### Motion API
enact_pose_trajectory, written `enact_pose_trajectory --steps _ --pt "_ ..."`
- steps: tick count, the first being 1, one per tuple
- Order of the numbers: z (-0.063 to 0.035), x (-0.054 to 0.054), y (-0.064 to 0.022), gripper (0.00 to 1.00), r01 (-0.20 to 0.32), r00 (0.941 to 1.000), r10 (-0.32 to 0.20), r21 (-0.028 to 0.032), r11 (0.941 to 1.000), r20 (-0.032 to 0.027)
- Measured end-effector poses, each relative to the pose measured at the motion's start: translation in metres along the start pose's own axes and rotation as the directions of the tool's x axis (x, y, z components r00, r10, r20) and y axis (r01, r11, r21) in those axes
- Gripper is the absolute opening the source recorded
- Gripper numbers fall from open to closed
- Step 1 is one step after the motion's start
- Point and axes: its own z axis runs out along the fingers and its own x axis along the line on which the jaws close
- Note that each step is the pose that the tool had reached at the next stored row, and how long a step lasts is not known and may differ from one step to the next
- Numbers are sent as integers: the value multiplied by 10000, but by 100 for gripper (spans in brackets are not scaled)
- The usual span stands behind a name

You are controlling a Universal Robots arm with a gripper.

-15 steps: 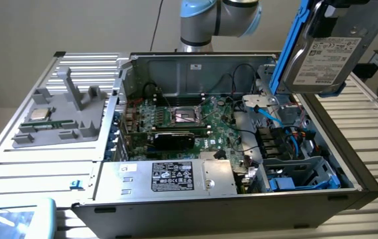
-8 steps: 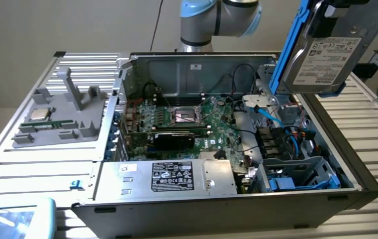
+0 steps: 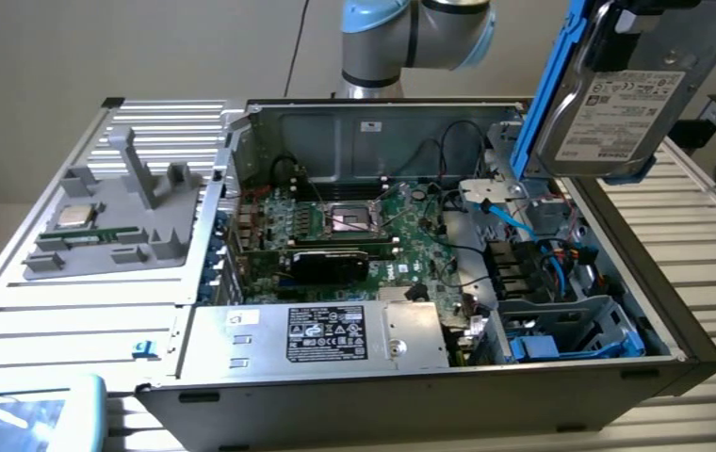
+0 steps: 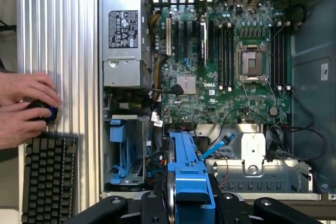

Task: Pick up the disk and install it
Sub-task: 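Insert the disk into the insertion slot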

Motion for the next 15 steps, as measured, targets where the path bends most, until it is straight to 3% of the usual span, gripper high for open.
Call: enact_pose_trajectory --steps 15 --pt "7 251 -7 37 -7 10000 7 12 10000 2"
